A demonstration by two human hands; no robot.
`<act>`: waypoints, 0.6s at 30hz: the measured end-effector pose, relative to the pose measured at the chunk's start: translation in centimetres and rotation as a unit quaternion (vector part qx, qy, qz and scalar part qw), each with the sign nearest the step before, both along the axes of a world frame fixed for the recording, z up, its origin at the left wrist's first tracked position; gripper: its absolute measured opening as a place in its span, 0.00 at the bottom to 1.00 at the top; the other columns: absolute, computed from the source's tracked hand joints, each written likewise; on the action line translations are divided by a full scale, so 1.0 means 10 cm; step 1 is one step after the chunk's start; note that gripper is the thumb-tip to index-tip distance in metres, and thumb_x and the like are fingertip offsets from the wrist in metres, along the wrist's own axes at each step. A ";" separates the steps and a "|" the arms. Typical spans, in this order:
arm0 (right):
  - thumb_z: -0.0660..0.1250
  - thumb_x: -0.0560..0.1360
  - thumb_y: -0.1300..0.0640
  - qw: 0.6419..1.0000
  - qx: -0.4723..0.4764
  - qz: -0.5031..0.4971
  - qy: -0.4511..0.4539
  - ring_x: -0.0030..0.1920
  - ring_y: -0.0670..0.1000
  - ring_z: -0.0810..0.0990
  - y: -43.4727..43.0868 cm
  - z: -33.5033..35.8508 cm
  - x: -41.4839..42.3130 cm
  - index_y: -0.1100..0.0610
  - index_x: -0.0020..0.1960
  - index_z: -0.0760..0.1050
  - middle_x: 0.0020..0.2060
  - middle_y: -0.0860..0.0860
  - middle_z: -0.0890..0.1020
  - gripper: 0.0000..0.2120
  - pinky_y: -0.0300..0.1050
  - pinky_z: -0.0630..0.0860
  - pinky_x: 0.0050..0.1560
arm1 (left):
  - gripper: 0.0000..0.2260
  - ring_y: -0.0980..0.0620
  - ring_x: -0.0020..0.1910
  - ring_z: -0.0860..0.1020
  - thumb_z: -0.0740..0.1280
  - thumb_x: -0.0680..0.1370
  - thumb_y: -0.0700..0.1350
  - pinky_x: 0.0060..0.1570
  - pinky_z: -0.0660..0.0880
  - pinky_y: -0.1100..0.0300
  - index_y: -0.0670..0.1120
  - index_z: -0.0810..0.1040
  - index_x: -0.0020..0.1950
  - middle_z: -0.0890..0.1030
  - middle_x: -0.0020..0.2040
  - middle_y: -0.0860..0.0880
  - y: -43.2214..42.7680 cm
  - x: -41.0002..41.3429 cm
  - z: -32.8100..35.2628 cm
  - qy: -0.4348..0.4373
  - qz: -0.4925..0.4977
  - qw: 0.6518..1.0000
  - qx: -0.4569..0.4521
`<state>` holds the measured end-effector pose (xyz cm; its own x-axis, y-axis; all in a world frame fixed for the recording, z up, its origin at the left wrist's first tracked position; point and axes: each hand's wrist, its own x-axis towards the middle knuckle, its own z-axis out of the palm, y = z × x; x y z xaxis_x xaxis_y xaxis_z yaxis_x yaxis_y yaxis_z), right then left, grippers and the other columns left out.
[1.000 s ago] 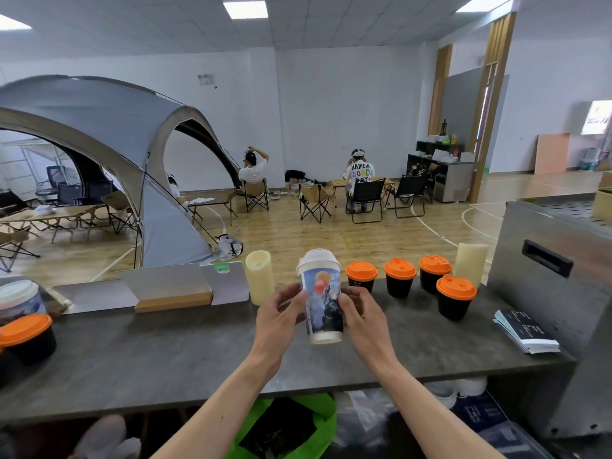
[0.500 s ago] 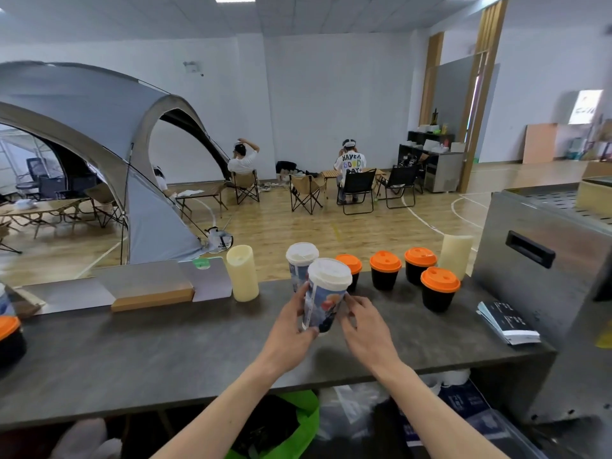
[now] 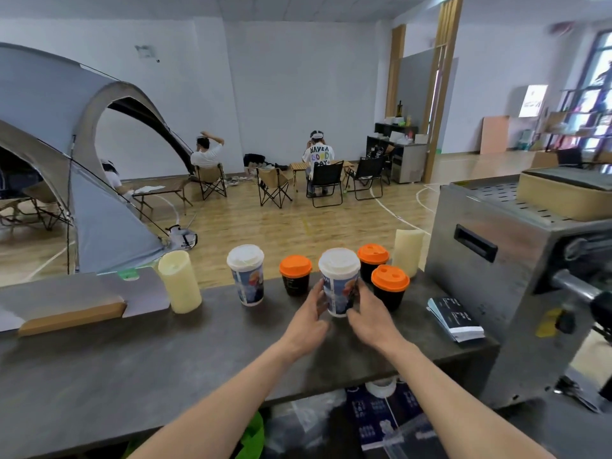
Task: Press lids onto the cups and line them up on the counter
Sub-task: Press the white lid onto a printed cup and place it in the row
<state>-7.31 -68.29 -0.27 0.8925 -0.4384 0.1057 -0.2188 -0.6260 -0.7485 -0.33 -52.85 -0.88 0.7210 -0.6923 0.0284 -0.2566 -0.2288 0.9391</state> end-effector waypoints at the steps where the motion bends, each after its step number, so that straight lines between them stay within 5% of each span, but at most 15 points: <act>1: 0.64 0.72 0.61 1.000 0.003 0.002 0.009 0.73 0.55 0.71 -0.09 -0.01 0.03 0.54 0.79 0.59 0.73 0.53 0.72 0.37 0.50 0.68 0.72 | 0.45 0.57 0.75 0.68 0.60 0.70 0.25 0.74 0.67 0.58 0.47 0.49 0.83 0.66 0.79 0.47 -0.09 0.06 -0.05 0.009 -0.005 1.000 0.001; 4: 0.64 0.71 0.65 1.000 0.015 0.013 0.015 0.73 0.55 0.71 -0.23 -0.03 0.06 0.54 0.79 0.60 0.72 0.53 0.73 0.37 0.46 0.66 0.71 | 0.45 0.54 0.76 0.67 0.61 0.67 0.31 0.76 0.66 0.50 0.47 0.50 0.83 0.66 0.79 0.48 -0.24 0.15 -0.15 0.017 0.003 1.000 0.023; 9: 0.64 0.71 0.66 0.999 0.005 0.043 0.005 0.70 0.55 0.73 -0.30 -0.17 0.04 0.52 0.77 0.62 0.70 0.53 0.75 0.36 0.44 0.69 0.67 | 0.41 0.50 0.78 0.65 0.62 0.74 0.31 0.71 0.63 0.63 0.50 0.48 0.83 0.65 0.79 0.49 -0.24 0.12 -0.16 -0.061 0.018 0.990 0.129; 14: 0.65 0.73 0.64 1.000 -0.001 0.022 0.022 0.72 0.57 0.71 -0.27 -0.23 0.02 0.55 0.78 0.62 0.72 0.55 0.73 0.34 0.45 0.68 0.68 | 0.40 0.51 0.77 0.66 0.63 0.73 0.34 0.72 0.63 0.62 0.51 0.51 0.83 0.65 0.80 0.50 -0.20 0.13 -0.21 -0.107 0.030 0.982 0.154; 18: 0.65 0.76 0.49 0.983 -0.144 -0.098 0.063 0.55 0.59 0.82 -0.20 -0.19 -0.06 0.51 0.60 0.77 0.54 0.54 0.84 0.14 0.51 0.79 0.50 | 0.37 0.48 0.77 0.67 0.65 0.76 0.40 0.75 0.66 0.53 0.51 0.54 0.82 0.66 0.79 0.48 -0.05 0.08 -0.15 -0.201 0.073 0.957 0.198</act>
